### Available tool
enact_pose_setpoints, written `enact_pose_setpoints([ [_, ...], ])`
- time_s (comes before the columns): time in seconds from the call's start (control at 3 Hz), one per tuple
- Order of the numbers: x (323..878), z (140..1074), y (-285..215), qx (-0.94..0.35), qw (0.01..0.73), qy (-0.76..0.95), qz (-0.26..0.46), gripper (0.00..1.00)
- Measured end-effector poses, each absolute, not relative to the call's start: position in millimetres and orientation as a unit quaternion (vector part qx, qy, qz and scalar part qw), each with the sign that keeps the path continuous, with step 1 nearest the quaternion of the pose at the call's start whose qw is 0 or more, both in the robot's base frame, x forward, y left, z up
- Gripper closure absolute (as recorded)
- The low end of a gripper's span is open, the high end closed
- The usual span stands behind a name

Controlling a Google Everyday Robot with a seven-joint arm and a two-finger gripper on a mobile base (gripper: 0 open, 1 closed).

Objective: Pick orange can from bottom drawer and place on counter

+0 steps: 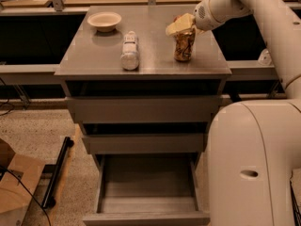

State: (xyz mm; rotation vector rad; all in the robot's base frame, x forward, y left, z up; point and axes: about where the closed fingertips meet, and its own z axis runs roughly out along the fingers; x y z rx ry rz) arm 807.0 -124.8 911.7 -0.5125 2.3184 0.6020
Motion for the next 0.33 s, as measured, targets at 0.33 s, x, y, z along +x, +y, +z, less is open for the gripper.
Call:
enact_pose_setpoints([
  [0.33,807.6,909.6,-123.1,-0.197,0.338,0.891,0.232,0.00],
])
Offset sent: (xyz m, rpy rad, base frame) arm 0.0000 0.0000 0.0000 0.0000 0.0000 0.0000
